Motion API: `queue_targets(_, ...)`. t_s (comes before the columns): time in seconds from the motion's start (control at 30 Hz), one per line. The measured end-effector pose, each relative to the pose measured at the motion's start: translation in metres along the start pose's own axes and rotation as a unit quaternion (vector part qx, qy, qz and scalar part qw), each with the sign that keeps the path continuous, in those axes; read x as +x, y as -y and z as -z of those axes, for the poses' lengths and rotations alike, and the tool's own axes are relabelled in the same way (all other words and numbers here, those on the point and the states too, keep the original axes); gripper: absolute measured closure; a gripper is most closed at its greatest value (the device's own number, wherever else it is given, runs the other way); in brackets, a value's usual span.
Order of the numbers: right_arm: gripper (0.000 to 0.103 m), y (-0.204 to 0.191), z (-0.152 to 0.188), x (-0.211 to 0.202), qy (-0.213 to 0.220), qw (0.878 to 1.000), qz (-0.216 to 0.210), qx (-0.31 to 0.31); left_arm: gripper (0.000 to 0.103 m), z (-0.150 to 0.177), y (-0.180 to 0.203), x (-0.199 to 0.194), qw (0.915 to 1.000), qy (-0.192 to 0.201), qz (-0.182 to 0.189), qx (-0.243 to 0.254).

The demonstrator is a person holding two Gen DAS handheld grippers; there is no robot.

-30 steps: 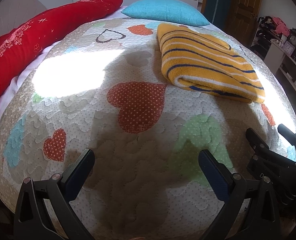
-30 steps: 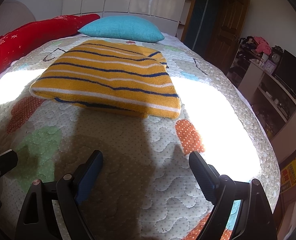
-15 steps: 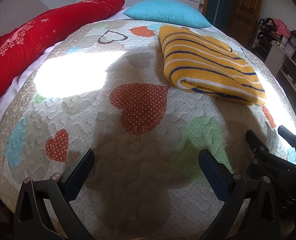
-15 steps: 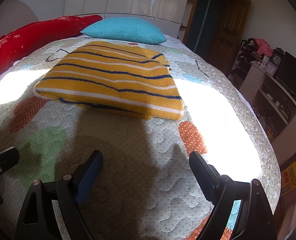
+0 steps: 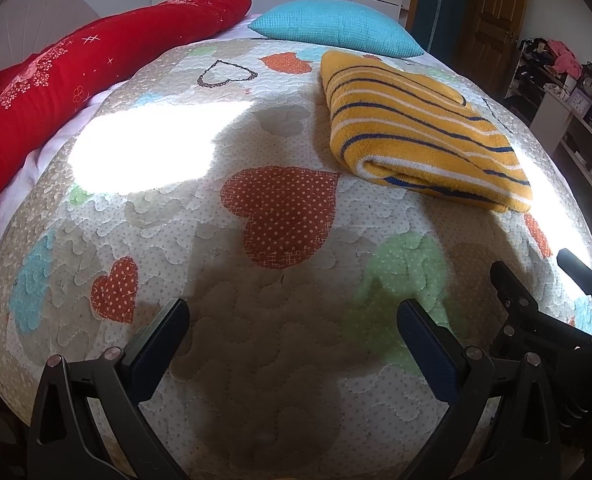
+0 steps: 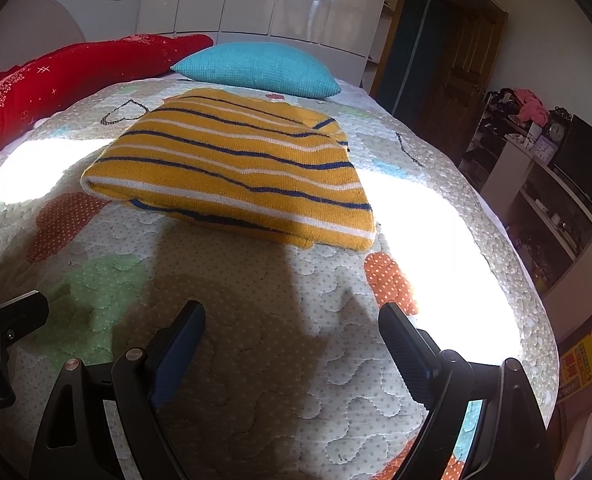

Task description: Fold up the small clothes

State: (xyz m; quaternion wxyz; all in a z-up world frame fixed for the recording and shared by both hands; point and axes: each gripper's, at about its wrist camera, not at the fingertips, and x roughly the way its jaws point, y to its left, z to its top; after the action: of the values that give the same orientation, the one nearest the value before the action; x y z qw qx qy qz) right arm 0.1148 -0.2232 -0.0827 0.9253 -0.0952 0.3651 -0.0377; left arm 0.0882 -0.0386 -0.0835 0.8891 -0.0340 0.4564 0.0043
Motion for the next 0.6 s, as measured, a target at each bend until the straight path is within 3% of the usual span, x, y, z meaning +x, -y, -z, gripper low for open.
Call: queue_targets(0.6, 0.011, -0.0001, -0.0010, -0.0019, 0.007, 1.000, 0.000, -0.001, 0.000, -0.0003, -0.0001, 0.0023, 1.0000, -0.002, 0.002, 0.000)
